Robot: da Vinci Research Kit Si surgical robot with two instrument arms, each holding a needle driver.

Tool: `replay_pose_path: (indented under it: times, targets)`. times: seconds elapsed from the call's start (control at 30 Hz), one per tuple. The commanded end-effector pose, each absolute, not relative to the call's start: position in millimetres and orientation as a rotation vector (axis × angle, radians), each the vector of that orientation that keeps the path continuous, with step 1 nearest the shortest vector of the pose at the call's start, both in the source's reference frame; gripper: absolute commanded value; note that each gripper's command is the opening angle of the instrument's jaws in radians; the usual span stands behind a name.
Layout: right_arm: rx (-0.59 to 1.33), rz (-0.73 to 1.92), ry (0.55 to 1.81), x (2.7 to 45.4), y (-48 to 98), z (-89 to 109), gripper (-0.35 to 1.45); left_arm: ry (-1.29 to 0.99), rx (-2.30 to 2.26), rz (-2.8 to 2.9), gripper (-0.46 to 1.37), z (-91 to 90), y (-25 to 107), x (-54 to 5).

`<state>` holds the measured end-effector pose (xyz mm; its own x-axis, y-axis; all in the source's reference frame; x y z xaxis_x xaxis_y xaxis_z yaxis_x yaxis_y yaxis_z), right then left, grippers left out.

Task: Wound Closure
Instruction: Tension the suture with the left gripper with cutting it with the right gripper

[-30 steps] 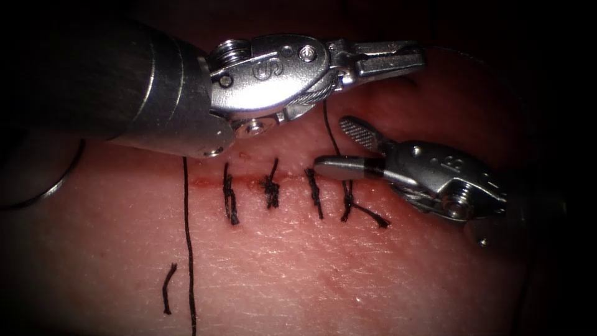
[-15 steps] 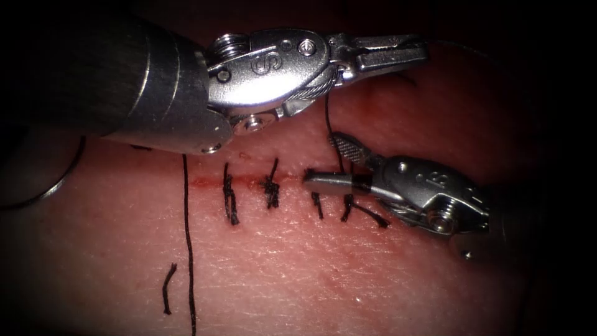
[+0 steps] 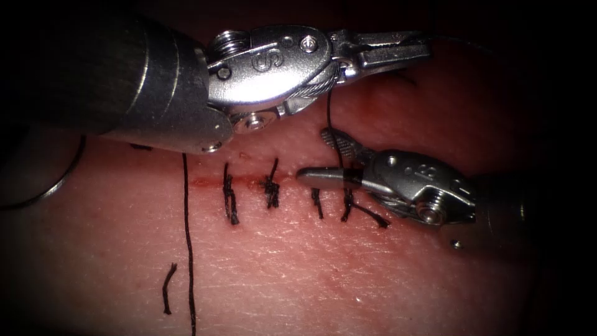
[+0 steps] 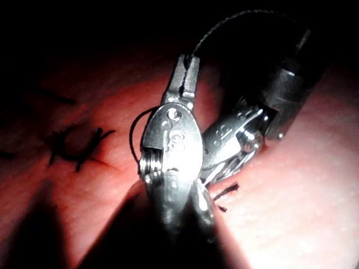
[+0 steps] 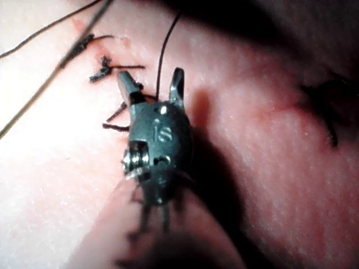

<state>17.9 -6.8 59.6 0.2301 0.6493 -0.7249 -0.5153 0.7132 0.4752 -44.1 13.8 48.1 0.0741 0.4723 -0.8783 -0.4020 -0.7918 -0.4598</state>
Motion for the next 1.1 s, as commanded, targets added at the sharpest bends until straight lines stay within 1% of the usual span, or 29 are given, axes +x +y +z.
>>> replay_pose_path:
  times: [0.03, 0.27, 0.5, 1.1]
  targets:
    - [0.149, 0.801, 1.074, 17.9, -7.0, 59.7, 1.30, -0.073, -1.735, 1.784, -0.35, 48.0, 13.8, -44.1]
    - [0.133, 0.791, 1.073, 18.7, -7.2, 60.5, 1.32, -0.065, -1.740, 1.782, -0.35, 46.3, 14.1, -44.2]
    - [0.124, 0.789, 1.075, 19.5, -7.2, 60.8, 1.31, -0.062, -1.737, 1.782, -0.35, 45.8, 14.1, -44.4]
    - [0.116, 0.786, 1.080, 19.6, -7.1, 62.1, 1.29, -0.063, -1.740, 1.773, -0.35, 44.8, 14.4, -44.3]
